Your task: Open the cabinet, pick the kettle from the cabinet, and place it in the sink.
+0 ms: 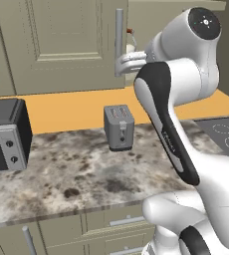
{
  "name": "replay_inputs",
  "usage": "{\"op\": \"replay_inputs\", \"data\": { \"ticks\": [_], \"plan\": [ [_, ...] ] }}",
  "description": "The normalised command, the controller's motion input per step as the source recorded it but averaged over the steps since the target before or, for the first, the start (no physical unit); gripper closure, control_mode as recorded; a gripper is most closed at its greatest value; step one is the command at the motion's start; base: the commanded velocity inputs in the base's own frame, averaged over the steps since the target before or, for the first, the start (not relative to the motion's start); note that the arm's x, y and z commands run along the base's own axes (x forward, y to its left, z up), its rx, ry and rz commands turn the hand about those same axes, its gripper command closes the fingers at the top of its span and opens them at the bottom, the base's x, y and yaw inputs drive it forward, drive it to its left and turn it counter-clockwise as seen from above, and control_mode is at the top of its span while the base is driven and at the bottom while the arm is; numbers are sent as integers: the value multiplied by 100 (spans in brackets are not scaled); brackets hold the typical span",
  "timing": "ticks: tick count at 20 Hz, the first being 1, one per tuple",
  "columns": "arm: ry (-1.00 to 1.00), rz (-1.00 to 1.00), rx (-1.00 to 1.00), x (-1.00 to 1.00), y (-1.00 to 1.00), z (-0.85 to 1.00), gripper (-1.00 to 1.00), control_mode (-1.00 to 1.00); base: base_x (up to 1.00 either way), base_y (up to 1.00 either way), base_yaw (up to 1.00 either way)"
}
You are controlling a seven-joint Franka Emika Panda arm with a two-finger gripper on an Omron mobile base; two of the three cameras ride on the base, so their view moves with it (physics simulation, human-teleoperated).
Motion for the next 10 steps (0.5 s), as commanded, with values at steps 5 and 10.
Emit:
{"op": "replay_inputs", "data": {
  "ticks": [5,10],
  "plan": [
    [6,0,-3,42,6,2,-100,-100,0,0,0],
    [1,0,0,39,6,0,-100,-100,0,0,0]
  ]
}}
